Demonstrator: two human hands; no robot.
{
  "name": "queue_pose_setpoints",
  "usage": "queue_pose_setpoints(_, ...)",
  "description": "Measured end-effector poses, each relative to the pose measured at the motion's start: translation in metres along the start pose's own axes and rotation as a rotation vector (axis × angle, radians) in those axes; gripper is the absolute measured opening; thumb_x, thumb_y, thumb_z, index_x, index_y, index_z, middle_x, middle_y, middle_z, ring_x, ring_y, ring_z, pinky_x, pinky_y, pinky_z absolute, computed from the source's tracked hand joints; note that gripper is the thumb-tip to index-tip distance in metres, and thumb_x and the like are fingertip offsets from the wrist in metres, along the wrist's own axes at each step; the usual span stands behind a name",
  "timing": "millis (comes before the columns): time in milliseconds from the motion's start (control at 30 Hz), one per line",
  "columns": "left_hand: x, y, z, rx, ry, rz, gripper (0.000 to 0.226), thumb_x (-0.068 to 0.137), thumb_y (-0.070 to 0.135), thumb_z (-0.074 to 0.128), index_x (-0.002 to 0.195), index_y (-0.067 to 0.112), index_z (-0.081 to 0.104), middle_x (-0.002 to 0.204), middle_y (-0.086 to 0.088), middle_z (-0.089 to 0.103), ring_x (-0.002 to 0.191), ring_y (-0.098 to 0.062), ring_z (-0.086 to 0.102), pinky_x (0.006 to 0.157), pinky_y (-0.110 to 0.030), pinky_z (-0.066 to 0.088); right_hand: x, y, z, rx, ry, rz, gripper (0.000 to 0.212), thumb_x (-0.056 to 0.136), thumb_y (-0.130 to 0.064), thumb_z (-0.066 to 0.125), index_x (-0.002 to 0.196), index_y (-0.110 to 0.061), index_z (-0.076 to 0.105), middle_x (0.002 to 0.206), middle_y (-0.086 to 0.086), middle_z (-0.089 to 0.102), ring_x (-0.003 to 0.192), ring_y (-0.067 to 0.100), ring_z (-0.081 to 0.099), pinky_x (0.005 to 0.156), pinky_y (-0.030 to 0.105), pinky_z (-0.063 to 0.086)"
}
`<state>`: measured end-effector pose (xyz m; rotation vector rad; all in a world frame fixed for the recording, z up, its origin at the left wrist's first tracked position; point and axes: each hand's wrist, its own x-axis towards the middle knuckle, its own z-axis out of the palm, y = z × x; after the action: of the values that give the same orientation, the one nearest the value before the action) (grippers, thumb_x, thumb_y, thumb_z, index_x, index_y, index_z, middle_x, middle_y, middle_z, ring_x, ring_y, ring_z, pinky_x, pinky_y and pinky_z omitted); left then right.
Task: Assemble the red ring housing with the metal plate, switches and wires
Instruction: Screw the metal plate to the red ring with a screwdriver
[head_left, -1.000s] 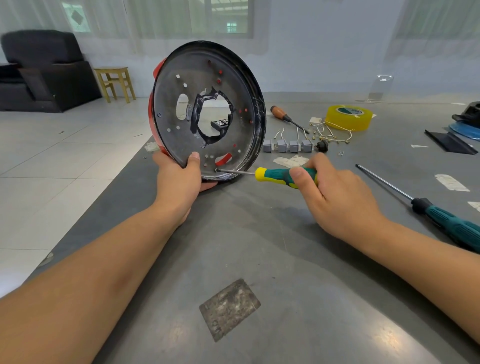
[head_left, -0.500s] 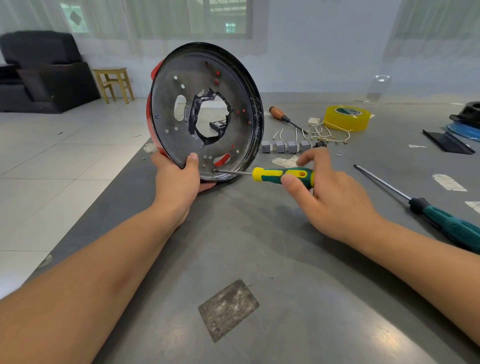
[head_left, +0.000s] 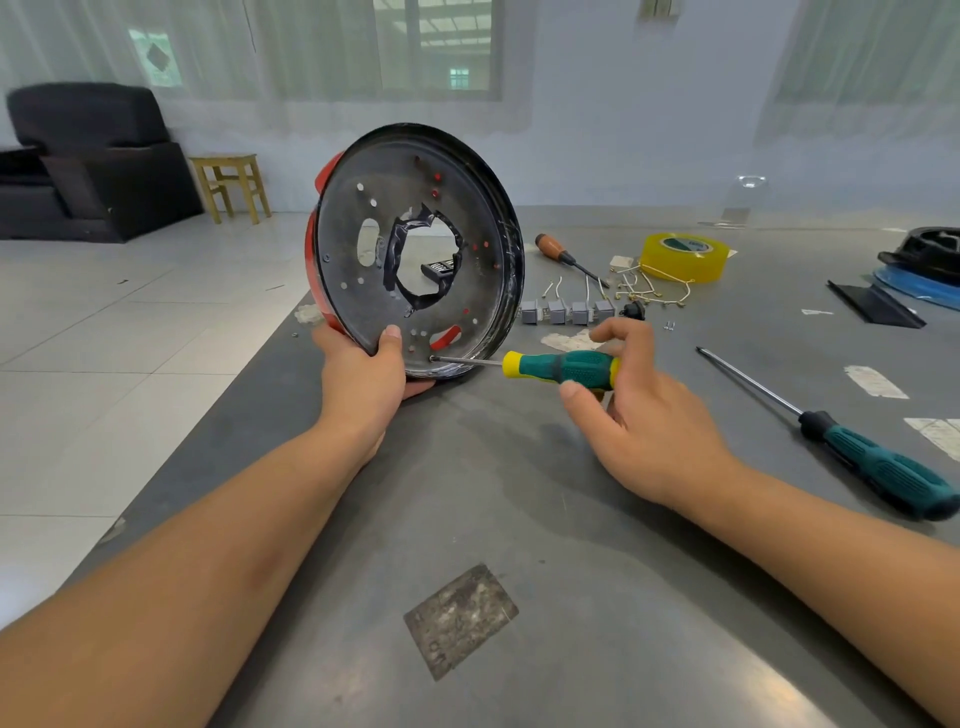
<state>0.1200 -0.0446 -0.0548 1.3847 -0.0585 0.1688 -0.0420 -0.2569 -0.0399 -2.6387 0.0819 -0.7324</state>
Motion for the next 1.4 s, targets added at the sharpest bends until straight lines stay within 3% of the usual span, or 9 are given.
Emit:
queue_pose_setpoints(133, 0.001, 0.0, -0.001, 0.008, 0.0, 0.004, 0.029, 0.107, 0.016, 0.058, 0.123, 0.021, 0.034, 0.117, 0.014, 0.051, 0.095, -0.009, 0.067, 0.066, -0.034, 0.065, 0.003, 0.001, -0.004, 0.019, -0.038, -0.078, 0.03, 0.101, -0.055, 0.034, 0.121, -0.034, 0.028, 0.081, -0.005, 0.06, 0.061, 0.015, 0.055, 0.054, 0.037, 0.043)
queue_pose_setpoints(333, 0.0, -0.001, -0.001, 0.025, -0.006, 0.016, 0.031, 0.107, 0.017, 0.058, 0.124, 0.022, 0.033, 0.116, 0.016, 0.052, 0.093, -0.008, 0.068, 0.069, -0.037, 0.066, 0.012, 0.008, -0.006, -0.109, -0.064, 0.174, 0.071, 0.086, -0.083, 0.011, 0.1, -0.026, 0.052, 0.071, 0.002, 0.065, 0.07, 0.026, 0.063, 0.067, 0.049, 0.055)
queue_pose_setpoints(533, 0.001, -0.002, -0.001, 0.028, -0.004, 0.023, 0.031, 0.106, 0.017, 0.058, 0.124, 0.023, 0.033, 0.116, 0.017, 0.051, 0.095, -0.009, 0.068, 0.07, -0.038, 0.067, 0.01, 0.004, -0.011, 0.05, -0.079, -0.066, 0.032, 0.102, -0.049, 0.045, 0.123, -0.039, 0.023, 0.09, -0.003, 0.063, 0.062, 0.015, 0.058, 0.055, 0.037, 0.047)
queue_pose_setpoints(833, 0.001, -0.003, -0.001, 0.035, -0.004, 0.045, 0.031, 0.106, 0.017, 0.059, 0.124, 0.021, 0.034, 0.116, 0.015, 0.051, 0.098, -0.01, 0.068, 0.075, -0.043, 0.067, 0.013, 0.003, -0.006, -0.143, 0.032, 0.028, 0.059, 0.087, -0.079, 0.011, 0.105, -0.03, 0.038, 0.063, -0.007, 0.053, 0.055, 0.015, 0.052, 0.046, 0.031, 0.029)
queue_pose_setpoints(967, 0.001, -0.003, -0.001, 0.027, -0.005, 0.038, 0.031, 0.106, 0.017, 0.058, 0.124, 0.02, 0.034, 0.116, 0.016, 0.051, 0.097, -0.009, 0.067, 0.073, -0.041, 0.067, 0.013, 0.004, -0.009, -0.049, -0.033, -0.087, 0.039, 0.1, -0.063, 0.032, 0.127, -0.036, 0.023, 0.086, -0.007, 0.062, 0.059, 0.014, 0.058, 0.052, 0.035, 0.047)
queue_pose_setpoints(1067, 0.001, -0.004, 0.0, 0.026, 0.006, 0.035, 0.03, 0.106, 0.017, 0.059, 0.123, 0.02, 0.034, 0.116, 0.016, 0.051, 0.095, -0.008, 0.067, 0.068, -0.035, 0.066, 0.013, -0.002, -0.013, -0.122, -0.019, -0.207, 0.037, 0.1, -0.061, 0.029, 0.125, -0.033, 0.028, 0.076, -0.011, 0.056, 0.053, 0.01, 0.052, 0.046, 0.03, 0.037)
queue_pose_setpoints(1133, 0.001, -0.004, -0.001, 0.035, 0.007, 0.037, 0.03, 0.106, 0.017, 0.059, 0.123, 0.021, 0.034, 0.115, 0.015, 0.051, 0.094, -0.008, 0.068, 0.068, -0.035, 0.066, 0.014, -0.006, -0.013, -0.164, 0.055, -0.162, 0.05, 0.099, -0.068, 0.017, 0.115, -0.026, 0.039, 0.06, -0.011, 0.048, 0.05, 0.01, 0.049, 0.044, 0.028, 0.026)
queue_pose_setpoints(1267, 0.001, -0.005, -0.001, 0.069, 0.001, 0.053, 0.03, 0.106, 0.018, 0.059, 0.122, 0.022, 0.034, 0.114, 0.015, 0.052, 0.079, -0.003, 0.074, 0.069, -0.035, 0.066, 0.017, -0.008, -0.007, -0.151, 0.06, 0.125, 0.072, 0.082, -0.083, 0.009, 0.086, -0.023, 0.048, 0.06, -0.002, 0.053, 0.058, 0.021, 0.053, 0.049, 0.033, 0.032)
queue_pose_setpoints(1400, 0.002, -0.005, -0.001, 0.055, 0.007, 0.051, 0.031, 0.106, 0.017, 0.06, 0.124, 0.022, 0.034, 0.114, 0.017, 0.052, 0.079, -0.002, 0.073, 0.068, -0.034, 0.066, 0.018, -0.007, -0.008, -0.012, -0.018, 0.148, 0.055, 0.09, -0.079, 0.024, 0.096, -0.028, 0.042, 0.067, -0.004, 0.06, 0.062, 0.019, 0.057, 0.051, 0.034, 0.038)
